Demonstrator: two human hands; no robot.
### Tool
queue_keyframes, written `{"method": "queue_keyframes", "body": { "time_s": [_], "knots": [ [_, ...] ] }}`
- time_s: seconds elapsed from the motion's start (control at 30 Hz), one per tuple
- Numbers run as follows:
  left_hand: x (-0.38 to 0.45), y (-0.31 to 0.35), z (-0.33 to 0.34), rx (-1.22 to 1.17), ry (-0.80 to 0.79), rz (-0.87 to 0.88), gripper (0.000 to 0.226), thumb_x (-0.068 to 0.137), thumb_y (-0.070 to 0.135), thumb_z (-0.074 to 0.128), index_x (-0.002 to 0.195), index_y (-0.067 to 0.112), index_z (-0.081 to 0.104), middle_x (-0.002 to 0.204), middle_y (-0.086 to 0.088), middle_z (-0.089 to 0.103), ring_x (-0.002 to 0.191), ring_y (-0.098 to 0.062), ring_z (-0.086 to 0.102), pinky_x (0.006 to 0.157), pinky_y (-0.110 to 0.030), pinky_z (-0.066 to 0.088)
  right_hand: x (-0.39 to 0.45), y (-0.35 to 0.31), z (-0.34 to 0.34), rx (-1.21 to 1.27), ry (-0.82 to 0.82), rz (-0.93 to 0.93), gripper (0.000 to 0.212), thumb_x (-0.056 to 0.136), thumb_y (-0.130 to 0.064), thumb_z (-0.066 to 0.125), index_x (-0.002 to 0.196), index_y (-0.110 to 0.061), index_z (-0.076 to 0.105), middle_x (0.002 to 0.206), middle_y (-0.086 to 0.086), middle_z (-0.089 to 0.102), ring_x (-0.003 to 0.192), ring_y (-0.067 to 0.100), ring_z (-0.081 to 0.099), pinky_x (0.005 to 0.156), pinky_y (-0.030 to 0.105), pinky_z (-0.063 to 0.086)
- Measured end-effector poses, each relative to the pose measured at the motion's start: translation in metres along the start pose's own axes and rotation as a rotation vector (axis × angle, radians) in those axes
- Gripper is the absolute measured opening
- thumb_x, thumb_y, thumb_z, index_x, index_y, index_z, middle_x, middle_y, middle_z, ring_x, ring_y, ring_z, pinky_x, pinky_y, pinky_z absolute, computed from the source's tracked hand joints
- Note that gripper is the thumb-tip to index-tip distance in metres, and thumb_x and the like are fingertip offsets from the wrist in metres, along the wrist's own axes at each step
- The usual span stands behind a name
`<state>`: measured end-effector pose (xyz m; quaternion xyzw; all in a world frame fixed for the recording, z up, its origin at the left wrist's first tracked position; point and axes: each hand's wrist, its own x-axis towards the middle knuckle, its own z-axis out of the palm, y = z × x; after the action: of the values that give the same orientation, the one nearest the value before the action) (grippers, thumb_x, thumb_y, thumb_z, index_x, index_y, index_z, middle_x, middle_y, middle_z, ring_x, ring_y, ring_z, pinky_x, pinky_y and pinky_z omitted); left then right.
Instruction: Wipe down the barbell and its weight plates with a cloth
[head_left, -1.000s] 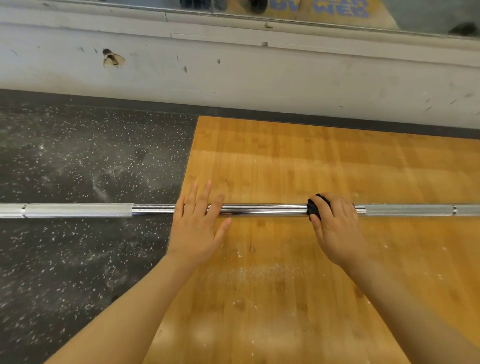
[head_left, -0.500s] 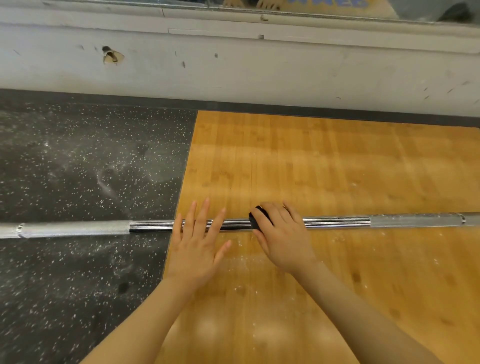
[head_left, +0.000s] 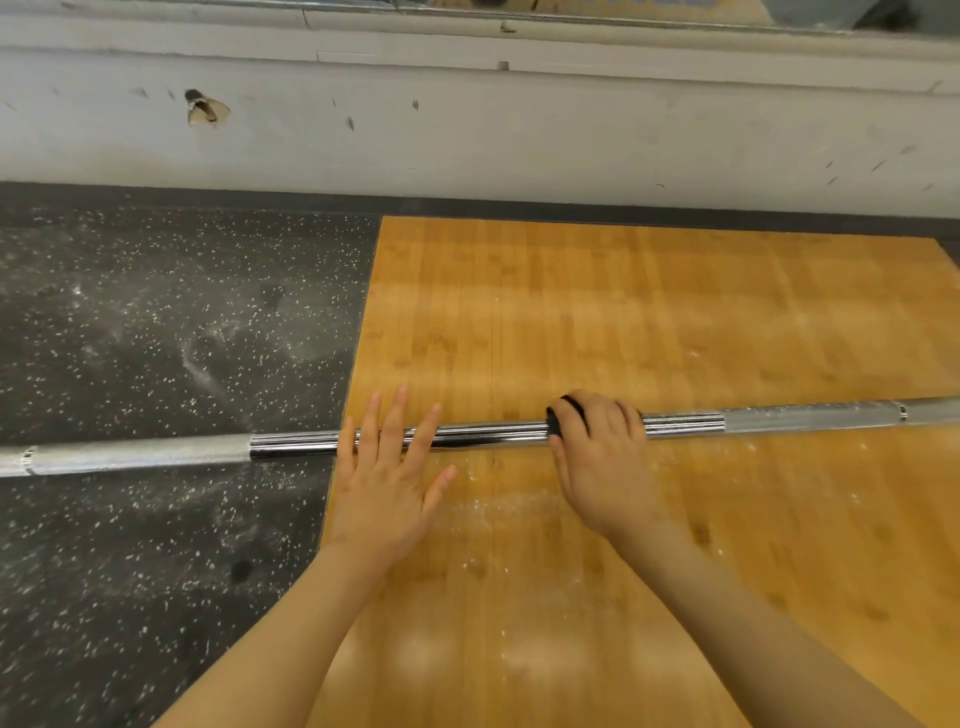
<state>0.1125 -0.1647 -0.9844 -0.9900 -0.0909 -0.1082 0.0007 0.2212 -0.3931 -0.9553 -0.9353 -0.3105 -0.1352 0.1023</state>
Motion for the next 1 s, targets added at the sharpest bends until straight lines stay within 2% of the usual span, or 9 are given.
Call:
{"method": "queue_keyframes", "body": {
  "time_s": [0.17,0.43,0.7,1.0],
  "knots": [
    [0.002,-0.001,-0.001,0.002,-0.011,0.007,0.067,0.097,0.064,0.016,0.155,0.03,0.012,0.163,-0.007,0.008,0.149,-0.031,0.005,0.119,-0.05,0.0,0.011,-0.023,0.005,0.026,-0.024,-0.062,0.033,0.097,-0.033,0.041,0.12,-0.015,0.057,0.118,0.005,0.057,0.106,0.025,0.054,0.097,0.043,0.04],
    [-0.002,-0.003,-0.002,-0.005,-0.036,0.017,0.067,0.098,0.064,0.016,0.155,0.029,0.014,0.163,-0.005,0.009,0.149,-0.031,0.007,0.12,-0.049,0.001,-0.004,0.04,-0.011,-0.015,0.022,-0.015,0.038,0.096,-0.033,0.039,0.117,-0.01,0.061,0.113,0.009,0.06,0.1,0.028,0.054,0.088,0.038,0.036],
    [-0.011,0.0,-0.007,-0.009,-0.066,0.011,0.067,0.098,0.062,0.02,0.156,0.029,0.011,0.161,-0.003,0.017,0.149,-0.031,0.011,0.12,-0.051,0.006,-0.014,0.04,-0.01,0.023,0.03,0.028,0.038,0.098,-0.032,0.038,0.118,-0.009,0.061,0.115,0.011,0.06,0.102,0.03,0.054,0.088,0.042,0.041],
    [-0.039,0.007,-0.021,-0.038,-0.168,0.008,0.065,0.1,0.058,0.021,0.155,0.026,0.015,0.162,-0.003,0.015,0.149,-0.031,0.01,0.119,-0.053,0.011,-0.046,0.032,-0.012,0.028,0.052,0.048,0.037,0.1,-0.031,0.037,0.122,-0.01,0.057,0.119,0.011,0.057,0.105,0.029,0.05,0.096,0.045,0.038]
  ]
}}
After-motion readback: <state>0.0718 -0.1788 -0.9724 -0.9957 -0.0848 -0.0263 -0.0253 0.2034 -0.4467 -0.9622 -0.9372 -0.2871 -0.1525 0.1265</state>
